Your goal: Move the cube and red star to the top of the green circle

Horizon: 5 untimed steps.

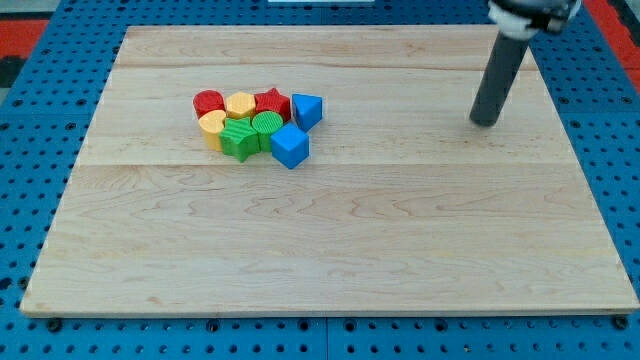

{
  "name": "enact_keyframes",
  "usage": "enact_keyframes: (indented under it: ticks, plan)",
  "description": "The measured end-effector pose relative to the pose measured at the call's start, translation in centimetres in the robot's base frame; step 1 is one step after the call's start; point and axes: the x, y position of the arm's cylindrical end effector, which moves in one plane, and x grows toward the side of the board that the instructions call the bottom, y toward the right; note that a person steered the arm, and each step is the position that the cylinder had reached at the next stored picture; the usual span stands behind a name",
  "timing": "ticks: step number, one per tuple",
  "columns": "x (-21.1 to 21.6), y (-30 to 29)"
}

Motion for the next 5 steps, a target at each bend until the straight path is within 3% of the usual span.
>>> enact_keyframes:
  ticks: [1, 4, 5]
  plan:
    - [4.4, -7.6]
    - [3.4, -24.8]
    - [2.7, -27.0]
